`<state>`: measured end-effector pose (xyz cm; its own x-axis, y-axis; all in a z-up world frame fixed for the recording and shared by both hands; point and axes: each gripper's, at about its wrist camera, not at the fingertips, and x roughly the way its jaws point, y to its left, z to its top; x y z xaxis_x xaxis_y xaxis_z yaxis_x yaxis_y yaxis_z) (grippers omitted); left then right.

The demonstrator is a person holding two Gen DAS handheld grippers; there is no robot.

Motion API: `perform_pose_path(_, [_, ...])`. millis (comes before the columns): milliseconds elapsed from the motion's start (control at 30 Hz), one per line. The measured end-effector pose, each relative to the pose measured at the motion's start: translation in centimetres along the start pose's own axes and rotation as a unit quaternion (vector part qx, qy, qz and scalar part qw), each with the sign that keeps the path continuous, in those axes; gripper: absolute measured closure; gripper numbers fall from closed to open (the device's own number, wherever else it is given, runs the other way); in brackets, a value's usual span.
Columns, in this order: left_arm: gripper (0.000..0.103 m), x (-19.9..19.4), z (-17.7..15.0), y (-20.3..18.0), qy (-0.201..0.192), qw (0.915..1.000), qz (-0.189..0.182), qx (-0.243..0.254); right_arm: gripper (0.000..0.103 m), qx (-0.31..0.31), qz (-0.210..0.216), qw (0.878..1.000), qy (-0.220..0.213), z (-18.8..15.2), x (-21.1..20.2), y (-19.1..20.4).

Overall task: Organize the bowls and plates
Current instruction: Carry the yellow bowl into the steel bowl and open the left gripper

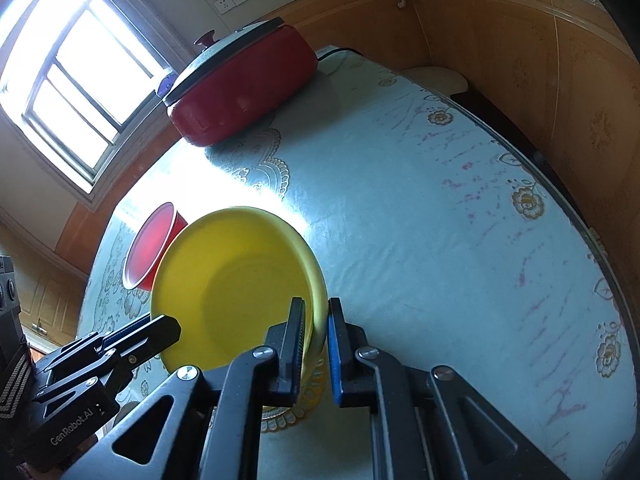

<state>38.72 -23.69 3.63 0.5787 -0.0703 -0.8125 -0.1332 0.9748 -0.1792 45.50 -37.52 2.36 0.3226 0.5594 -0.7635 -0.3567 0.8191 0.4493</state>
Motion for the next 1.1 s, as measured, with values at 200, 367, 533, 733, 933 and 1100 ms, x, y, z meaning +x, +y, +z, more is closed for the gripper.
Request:
perform_pose_path(200, [0.089, -1.1, -0.2, 0.0, -0.011, 0.9999, -0.005, -0.001, 0.094, -0.005, 0.003, 1.0, -0.012, -0.1, -1.2, 0.4])
perform_pose_path(367, [0.089, -2.4, -0.6, 0.0, -0.025, 0.9997, -0.008, -0.003, 0.094, -0.011, 0.007, 1.0, -0.021, -0.3, -2.3, 1.0])
perform_pose_path(533, [0.089, -4.0, -1.1, -0.1, -0.042, 0.9991, -0.009, 0.0, 0.093, -0.02, 0.011, 0.999, -0.027, -0.7, -3.3, 1.8])
perform_pose_path(733, [0.089, -6.1, -1.8, 0.3, -0.058, 0.998, -0.023, -0.003, 0.094, -0.032, 0.017, 0.999, -0.037, -1.6, -5.1, 3.1])
perform_pose_path(933, [0.089, -8.4, -3.2, 0.9, -0.064, 0.9971, -0.041, -0.007, 0.094, -0.038, 0.028, 0.998, -0.04, -3.1, -6.8, 4.3])
perform_pose_path(1100, [0.089, -10.5, -4.5, 2.1, -0.067, 0.9953, -0.067, -0.02, 0.094, -0.047, 0.039, 0.997, -0.039, -4.8, -8.0, 5.8])
